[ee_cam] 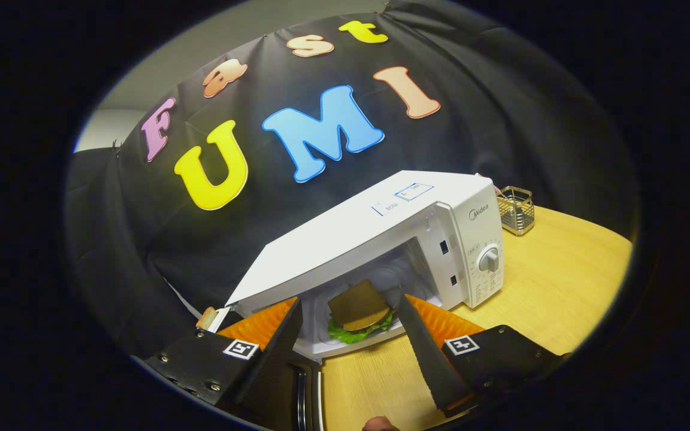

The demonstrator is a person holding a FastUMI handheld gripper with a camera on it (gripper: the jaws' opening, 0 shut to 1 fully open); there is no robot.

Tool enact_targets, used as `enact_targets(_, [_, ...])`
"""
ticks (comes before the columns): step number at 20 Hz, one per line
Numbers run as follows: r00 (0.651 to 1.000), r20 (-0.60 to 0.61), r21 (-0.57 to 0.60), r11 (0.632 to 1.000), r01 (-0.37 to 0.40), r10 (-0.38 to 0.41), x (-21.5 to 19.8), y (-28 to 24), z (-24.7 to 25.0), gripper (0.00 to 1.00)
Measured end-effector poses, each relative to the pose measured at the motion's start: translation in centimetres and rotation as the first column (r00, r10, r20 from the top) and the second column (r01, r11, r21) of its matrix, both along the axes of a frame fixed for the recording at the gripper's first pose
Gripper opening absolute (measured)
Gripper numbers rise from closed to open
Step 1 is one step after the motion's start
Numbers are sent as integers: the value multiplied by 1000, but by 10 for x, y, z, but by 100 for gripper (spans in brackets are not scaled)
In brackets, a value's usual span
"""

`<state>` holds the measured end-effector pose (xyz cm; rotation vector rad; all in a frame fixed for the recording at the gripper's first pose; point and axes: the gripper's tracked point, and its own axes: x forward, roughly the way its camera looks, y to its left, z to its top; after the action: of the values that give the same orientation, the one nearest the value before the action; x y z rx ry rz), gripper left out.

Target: Open the microwave, put the food inside, and close the microwave door.

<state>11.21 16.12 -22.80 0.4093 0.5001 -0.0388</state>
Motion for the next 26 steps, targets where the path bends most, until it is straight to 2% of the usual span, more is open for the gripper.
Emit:
enact_targets(4, [994, 21, -100, 989, -109, 111, -24, 1, 27, 97])
enact_targets(8, [981, 65, -136, 975, -175, 185, -46, 9, 61, 97])
enact_targets(16, [926, 155, -227, 924, -306, 345, -80, 42, 114, 96])
enact_targets(18, [905, 166, -239, 907, -348, 391, -91, 56, 121, 86])
enact_targets(19, [900, 171, -245, 902, -356, 402, -95, 61, 123, 86])
enact_targets(20, [891, 180, -245, 896, -369, 417, -100, 67, 128, 64])
enact_targets(21, [876, 183, -242, 885, -399, 445, -106, 78, 131, 57])
enact_targets(22, [863, 183, -248, 872, -422, 470, -111, 87, 131, 55])
enact_targets(24, [845, 209, -252, 862, -439, 492, -118, 99, 140, 28])
enact_targets(26, [813, 215, -246, 836, -491, 540, -128, 118, 143, 27])
